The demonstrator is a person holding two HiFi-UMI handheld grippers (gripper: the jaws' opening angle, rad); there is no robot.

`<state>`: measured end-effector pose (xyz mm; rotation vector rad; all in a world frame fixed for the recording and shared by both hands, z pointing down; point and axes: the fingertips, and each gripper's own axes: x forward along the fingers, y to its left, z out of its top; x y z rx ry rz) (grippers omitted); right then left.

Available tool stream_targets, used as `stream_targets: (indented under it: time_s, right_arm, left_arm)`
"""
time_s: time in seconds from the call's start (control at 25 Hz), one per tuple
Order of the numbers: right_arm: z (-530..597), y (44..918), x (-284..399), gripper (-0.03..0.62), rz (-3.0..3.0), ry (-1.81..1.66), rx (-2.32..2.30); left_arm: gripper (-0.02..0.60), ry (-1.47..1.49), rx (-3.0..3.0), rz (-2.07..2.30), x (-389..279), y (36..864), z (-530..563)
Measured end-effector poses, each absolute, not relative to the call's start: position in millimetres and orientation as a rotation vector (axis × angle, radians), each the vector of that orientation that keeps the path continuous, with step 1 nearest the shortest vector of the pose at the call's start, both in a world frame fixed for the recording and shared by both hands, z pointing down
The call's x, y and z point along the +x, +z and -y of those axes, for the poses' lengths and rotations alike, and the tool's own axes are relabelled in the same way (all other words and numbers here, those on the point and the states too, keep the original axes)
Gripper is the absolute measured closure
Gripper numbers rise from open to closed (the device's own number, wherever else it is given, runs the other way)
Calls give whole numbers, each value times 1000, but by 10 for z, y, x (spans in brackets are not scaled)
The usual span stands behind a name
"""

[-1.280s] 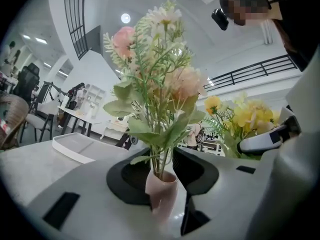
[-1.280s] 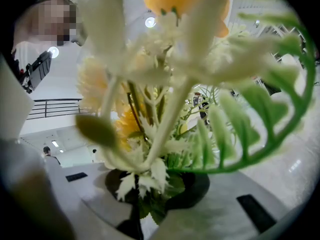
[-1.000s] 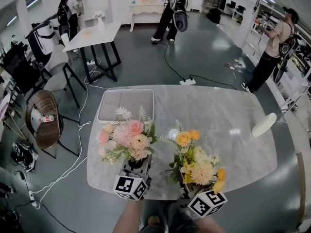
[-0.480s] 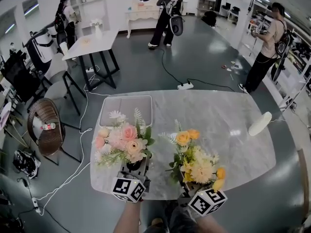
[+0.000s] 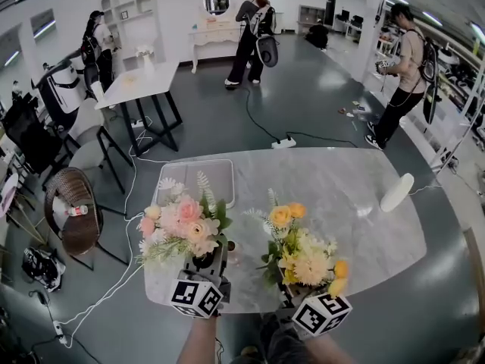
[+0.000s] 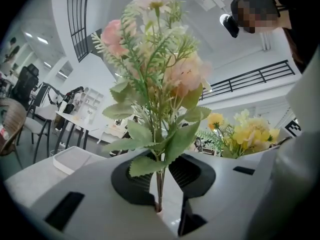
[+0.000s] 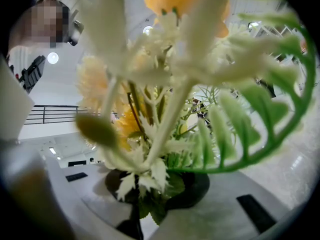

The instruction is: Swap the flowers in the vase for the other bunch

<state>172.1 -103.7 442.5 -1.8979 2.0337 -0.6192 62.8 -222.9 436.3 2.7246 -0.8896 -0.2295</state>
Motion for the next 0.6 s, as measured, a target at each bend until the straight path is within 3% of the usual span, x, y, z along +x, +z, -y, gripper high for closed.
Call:
stream_targets:
  time_s: [0.6]
  right_arm:
    - [918, 4270, 1689, 503, -2033, -581, -1894]
  left_arm:
    - [491, -244, 2751, 901, 512, 4087, 2163]
